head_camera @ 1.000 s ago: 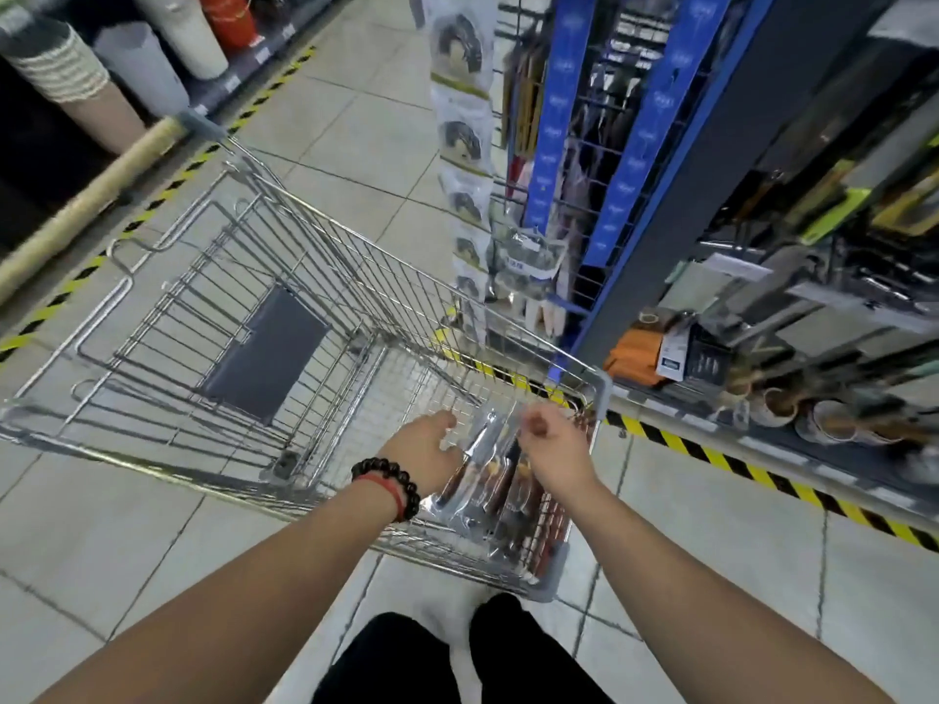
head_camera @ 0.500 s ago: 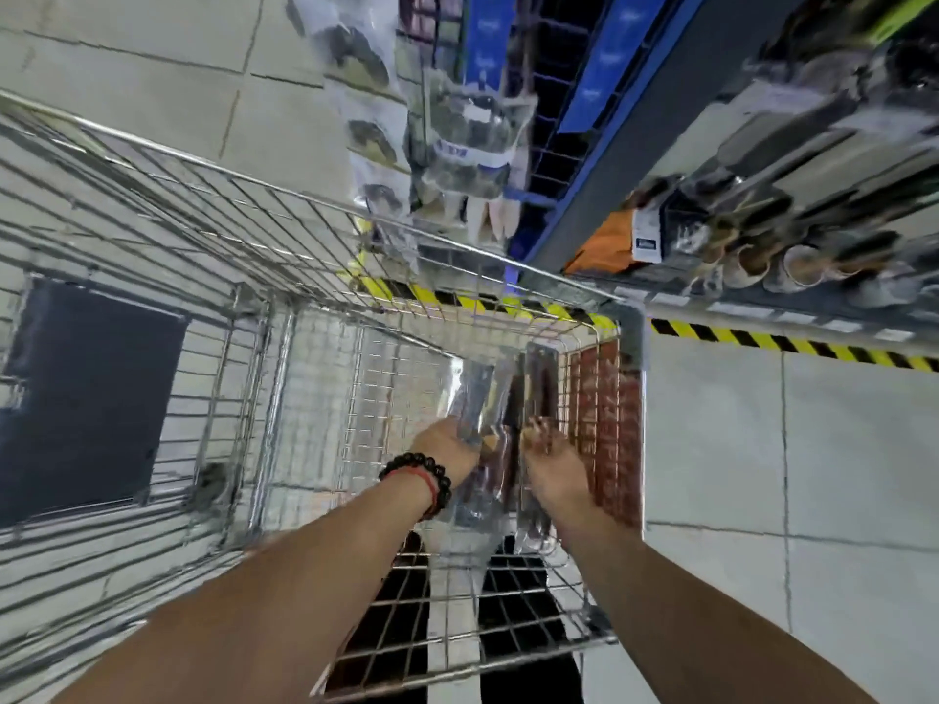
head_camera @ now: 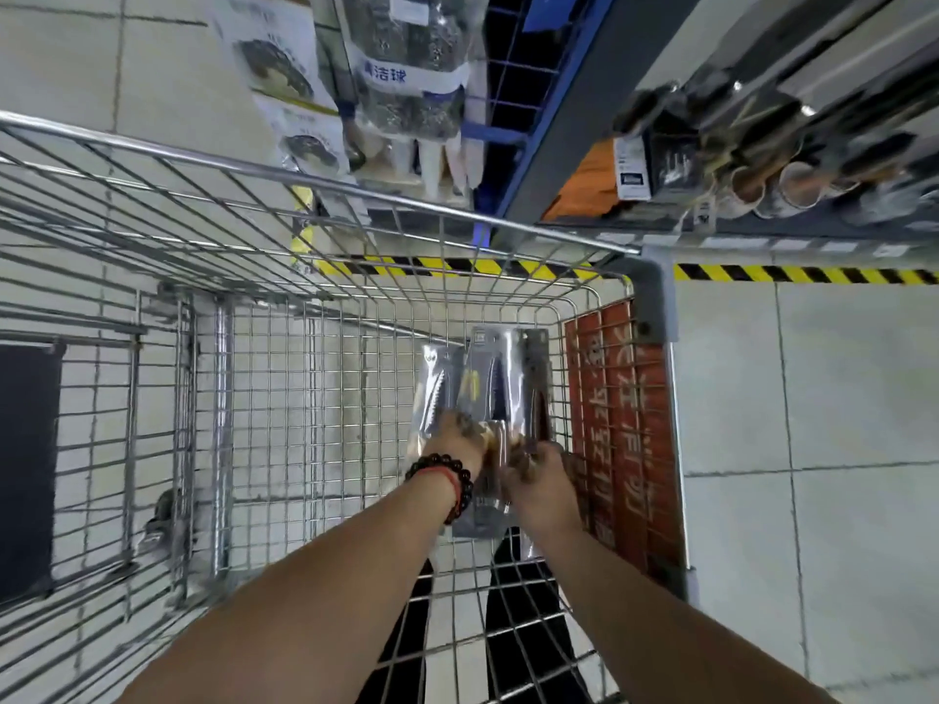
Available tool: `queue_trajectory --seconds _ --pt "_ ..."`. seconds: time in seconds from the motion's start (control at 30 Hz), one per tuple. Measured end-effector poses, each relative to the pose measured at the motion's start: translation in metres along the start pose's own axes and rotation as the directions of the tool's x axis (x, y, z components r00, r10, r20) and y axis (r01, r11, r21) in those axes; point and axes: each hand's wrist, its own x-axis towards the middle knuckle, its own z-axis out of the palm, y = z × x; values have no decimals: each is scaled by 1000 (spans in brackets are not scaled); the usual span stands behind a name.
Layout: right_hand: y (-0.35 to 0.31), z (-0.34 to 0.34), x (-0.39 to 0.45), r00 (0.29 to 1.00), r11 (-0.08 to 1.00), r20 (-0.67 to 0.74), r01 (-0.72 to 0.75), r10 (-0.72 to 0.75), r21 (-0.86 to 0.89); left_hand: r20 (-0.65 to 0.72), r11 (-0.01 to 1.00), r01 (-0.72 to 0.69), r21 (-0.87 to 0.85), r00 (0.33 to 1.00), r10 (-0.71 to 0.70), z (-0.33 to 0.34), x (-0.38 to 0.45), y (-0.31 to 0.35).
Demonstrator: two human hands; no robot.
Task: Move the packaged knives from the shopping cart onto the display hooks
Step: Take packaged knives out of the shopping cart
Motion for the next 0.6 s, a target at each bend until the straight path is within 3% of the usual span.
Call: queue_trajectory --seconds 0.23,0.43,0.6 --pt "-10 -7 3 998 1000 59 2 -2 -7 0 1000 -13 4 1000 13 5 -9 -1" --pt "-5 0 8 996 1000 84 11 -8 -27 103 987 -18 -161 994 35 3 -18 8" --pt "-1 -1 17 1000 999 -2 -8 8 40 -44 976 -37 -216 999 29 7 -10 8"
